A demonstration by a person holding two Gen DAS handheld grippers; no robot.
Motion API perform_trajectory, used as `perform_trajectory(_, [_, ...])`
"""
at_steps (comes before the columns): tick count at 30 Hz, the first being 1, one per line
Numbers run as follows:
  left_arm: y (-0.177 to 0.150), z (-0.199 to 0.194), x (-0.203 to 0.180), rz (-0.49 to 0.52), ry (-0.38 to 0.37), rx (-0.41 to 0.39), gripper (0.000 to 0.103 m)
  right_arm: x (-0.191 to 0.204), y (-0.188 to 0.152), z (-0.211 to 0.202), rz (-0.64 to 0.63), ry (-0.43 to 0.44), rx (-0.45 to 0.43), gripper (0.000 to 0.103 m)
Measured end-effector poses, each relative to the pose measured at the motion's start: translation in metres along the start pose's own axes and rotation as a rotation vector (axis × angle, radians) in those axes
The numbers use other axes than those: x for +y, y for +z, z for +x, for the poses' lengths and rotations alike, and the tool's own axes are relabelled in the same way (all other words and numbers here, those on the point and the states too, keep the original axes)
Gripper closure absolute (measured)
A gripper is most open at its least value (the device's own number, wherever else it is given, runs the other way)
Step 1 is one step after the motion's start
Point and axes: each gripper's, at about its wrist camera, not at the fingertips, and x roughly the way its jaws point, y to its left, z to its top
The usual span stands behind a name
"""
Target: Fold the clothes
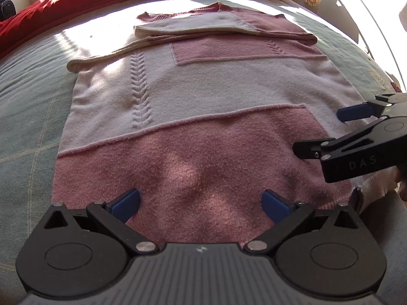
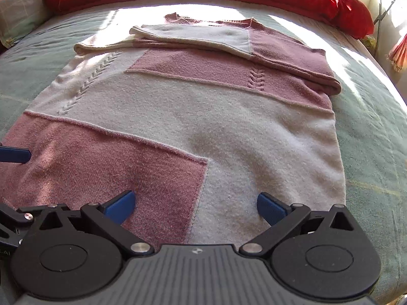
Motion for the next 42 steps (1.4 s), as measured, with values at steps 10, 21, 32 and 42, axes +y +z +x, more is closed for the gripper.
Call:
perform_trajectory(10, [-0.020, -0.008, 0.000, -0.048, 0.007, -0.020, 0.001, -0.010, -0.032, -0.010, 0.093, 0.021, -0.030, 0.000])
perform_trajectory(21, [-0.030, -0.013, 0.003, 0.002, -0.031, -0.068, 0.001, -0.006, -0.034, -0.009, 0.082, -0.009, -0.047, 0.000])
perform_trajectory(32, [0.106, -0.019, 0.030, -0.070, -0.221, -0.096, 0.001, -0.007, -0.028, -0.012, 0.110, -0.010, -0.023, 0.000])
perform_trajectory(42, [0.177, 0.088, 0.105, -0.405, -0.217, -0.006, 0.002, -0.029, -0.024, -0.020, 0.163, 0.088, -0.077, 0.000])
